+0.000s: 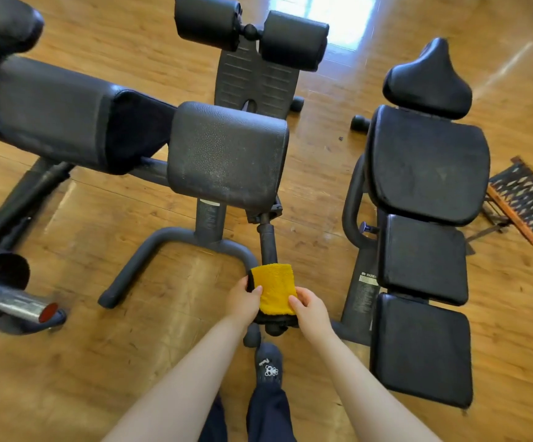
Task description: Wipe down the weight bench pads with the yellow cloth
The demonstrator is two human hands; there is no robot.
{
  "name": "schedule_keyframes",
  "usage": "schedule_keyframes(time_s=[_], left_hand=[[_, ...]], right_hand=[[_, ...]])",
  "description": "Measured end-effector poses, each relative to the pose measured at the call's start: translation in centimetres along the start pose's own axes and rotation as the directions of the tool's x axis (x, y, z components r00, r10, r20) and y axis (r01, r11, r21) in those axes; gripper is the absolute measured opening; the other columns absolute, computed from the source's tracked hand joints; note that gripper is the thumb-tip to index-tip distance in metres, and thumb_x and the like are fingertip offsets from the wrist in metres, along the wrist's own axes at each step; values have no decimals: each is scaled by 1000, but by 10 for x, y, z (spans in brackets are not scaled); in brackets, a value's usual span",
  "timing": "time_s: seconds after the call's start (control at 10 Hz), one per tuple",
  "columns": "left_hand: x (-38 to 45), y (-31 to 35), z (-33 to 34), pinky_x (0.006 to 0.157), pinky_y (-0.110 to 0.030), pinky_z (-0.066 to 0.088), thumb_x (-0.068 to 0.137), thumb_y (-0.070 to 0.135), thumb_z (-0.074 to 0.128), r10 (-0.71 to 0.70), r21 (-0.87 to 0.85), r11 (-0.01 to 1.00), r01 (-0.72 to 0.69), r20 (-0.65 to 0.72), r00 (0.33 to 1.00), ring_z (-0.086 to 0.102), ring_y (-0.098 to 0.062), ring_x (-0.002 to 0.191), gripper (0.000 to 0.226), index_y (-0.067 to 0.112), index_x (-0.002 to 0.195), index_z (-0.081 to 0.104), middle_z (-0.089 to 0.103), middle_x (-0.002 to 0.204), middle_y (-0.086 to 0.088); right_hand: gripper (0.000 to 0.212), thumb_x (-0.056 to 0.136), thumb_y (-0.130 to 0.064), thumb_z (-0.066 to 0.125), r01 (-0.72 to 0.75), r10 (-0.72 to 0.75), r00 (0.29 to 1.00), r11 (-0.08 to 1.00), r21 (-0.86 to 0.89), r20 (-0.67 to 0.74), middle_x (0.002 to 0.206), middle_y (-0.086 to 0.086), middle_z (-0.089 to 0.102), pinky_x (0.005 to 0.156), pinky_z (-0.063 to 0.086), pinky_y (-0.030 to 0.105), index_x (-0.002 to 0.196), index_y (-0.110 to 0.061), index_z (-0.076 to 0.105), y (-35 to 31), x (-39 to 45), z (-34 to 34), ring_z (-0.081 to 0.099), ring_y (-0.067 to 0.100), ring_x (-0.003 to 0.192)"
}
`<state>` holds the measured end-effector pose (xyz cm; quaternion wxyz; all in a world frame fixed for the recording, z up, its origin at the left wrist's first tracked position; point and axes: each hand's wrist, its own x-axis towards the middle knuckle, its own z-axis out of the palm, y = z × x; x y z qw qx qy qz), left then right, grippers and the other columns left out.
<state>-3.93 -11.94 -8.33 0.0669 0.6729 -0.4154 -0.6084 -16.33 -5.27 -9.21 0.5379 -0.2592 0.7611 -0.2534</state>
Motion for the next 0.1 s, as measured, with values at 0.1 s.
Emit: schedule_keyframes(time_s=[0.1], left_hand=[[-14,7,-15,101,-35,37,98,17,45,-61,57,997,59,33,998,45,-29,126,46,6,141,34,49,136,-12]], right_hand=[[35,96,-18,44,-32,30,999,999,-34,-36,123,6,55,82,40,13,129,-7,47,-4,-8,-12,52,16,112]])
